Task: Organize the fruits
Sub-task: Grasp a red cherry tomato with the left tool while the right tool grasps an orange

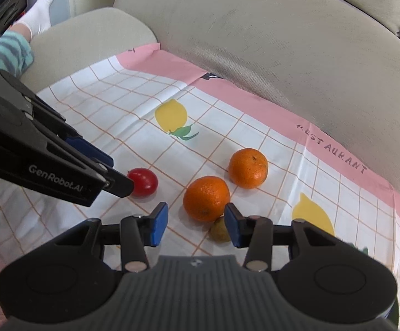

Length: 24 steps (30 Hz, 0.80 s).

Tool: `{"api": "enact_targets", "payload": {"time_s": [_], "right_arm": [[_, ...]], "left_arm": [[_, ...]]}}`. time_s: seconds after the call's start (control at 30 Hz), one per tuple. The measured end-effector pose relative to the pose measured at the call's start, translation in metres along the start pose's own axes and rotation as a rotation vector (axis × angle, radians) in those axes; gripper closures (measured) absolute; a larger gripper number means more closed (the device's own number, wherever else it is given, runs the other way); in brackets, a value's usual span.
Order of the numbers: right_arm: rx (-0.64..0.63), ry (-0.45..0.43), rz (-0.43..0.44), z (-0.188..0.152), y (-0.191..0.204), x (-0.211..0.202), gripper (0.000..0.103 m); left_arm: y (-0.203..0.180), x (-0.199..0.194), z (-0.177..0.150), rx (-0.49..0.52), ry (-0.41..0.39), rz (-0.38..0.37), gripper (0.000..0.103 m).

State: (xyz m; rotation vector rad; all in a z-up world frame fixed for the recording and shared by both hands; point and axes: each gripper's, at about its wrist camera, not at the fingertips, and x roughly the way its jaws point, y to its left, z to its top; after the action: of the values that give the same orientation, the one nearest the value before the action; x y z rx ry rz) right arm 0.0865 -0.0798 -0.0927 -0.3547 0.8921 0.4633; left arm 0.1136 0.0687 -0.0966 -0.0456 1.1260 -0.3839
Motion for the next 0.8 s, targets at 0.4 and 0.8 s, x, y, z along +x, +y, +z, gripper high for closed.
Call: {"api": "enact_targets", "payload": {"time_s": [0.4, 0.8], "right_arm": [[-0.042, 0.031, -0.002, 0.005, -0.007, 0.023, 0.061], [-0.069, 0.033, 0.022, 0.008, -0.006, 0.034, 0.06]], "left_arm": [[-0.001, 0.016, 0.005, 0.062, -0.013, 0.003, 0.062], [0.005, 0.026, 0.007, 0.032, -0.002, 0.006, 0.063]]}}
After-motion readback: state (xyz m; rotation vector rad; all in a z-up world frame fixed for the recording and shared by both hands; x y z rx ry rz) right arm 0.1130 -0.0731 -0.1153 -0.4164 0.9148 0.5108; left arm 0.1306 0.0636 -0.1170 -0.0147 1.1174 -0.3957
